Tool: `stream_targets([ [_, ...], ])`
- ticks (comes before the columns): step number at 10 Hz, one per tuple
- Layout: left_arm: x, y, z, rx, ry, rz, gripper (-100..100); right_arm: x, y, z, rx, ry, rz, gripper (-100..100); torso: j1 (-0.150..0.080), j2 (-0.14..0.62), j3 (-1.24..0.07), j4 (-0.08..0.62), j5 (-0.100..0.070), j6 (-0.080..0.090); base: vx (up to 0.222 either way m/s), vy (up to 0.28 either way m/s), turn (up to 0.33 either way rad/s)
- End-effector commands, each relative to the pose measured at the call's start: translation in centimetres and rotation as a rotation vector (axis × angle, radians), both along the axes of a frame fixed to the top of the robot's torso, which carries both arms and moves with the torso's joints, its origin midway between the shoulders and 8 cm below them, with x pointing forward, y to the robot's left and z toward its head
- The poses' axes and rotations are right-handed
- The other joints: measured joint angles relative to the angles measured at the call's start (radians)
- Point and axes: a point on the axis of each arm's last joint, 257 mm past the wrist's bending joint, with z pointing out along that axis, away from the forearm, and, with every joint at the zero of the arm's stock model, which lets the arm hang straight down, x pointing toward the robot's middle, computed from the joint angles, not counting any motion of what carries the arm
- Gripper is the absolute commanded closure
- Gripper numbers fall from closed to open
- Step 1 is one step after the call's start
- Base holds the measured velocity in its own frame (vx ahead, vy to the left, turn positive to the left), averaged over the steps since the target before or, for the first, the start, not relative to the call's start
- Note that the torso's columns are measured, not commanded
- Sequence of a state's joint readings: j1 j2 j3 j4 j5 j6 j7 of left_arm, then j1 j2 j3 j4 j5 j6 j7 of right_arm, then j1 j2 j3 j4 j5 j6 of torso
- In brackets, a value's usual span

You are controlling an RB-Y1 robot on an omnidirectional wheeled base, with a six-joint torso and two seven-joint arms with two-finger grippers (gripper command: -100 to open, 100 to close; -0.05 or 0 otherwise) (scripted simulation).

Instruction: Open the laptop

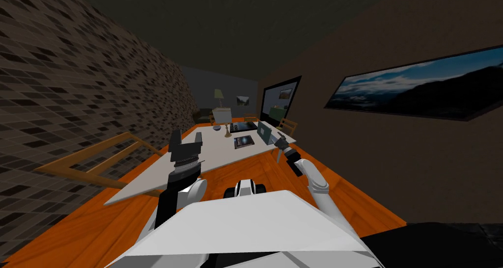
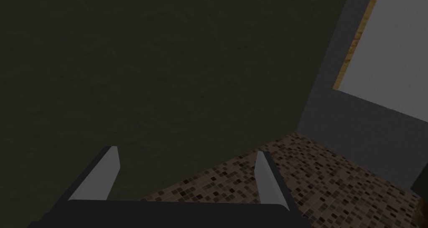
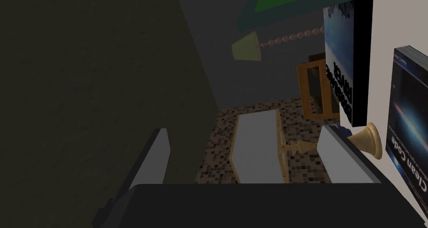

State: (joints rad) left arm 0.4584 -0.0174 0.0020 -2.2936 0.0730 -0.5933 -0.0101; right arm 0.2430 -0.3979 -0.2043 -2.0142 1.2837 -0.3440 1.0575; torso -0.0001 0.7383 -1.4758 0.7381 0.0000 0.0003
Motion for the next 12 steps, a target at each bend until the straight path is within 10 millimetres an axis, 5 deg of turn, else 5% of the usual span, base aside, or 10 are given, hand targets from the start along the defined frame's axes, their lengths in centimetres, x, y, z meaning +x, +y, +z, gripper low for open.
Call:
stream_targets([
  [1, 0.0, 0.0, 0.0, 0.000, 0.000, 0.000, 0, 0.6, -0.8, -0.8, -0.118, 0.003, -0.033, -100, 0.000, 0.000, 0.000, 0.000, 0.000, 0.000, 0.022, -0.008, 0.062],
  [12, 0.0, 0.0, 0.0, 0.000, 0.000, 0.000, 0, 2.8, -6.0, -3.6, -0.667, 0.015, -0.162, -100, 0.000, 0.000, 0.000, 0.000, 0.000, 0.000, 0.024, -0.009, 0.084],
])
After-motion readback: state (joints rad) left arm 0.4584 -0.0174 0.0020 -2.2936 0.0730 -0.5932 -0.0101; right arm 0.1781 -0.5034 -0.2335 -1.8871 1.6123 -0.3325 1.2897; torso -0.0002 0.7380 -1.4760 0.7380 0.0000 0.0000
